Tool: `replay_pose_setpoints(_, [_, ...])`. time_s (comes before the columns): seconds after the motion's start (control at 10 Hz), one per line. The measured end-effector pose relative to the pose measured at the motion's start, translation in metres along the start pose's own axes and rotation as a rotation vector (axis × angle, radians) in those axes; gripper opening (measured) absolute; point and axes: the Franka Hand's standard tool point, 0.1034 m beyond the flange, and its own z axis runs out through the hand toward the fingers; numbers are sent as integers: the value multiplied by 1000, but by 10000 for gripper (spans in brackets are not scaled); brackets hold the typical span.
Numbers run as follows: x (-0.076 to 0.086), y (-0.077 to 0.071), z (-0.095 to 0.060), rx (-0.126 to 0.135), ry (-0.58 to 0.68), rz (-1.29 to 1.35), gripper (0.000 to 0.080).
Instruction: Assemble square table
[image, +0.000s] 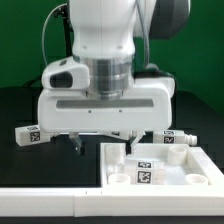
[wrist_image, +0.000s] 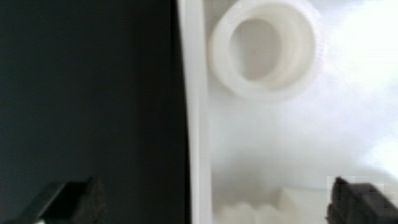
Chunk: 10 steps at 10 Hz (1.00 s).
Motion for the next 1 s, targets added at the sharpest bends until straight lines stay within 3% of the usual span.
replay_pose_setpoints(0.3, [14, -21, -8, 17, 1, -188, 647])
replay_pose_setpoints(0.6, [16, -24, -8, 7, 15, -203, 649])
replay_pose_setpoints(0.7, [24, -44, -13, -33, 79, -298, 649])
replay_pose_setpoints(0.8, [27, -63, -16, -42, 124, -432, 649])
replay_pose_setpoints(1.0, [27, -81, -15, -41, 146, -580, 649])
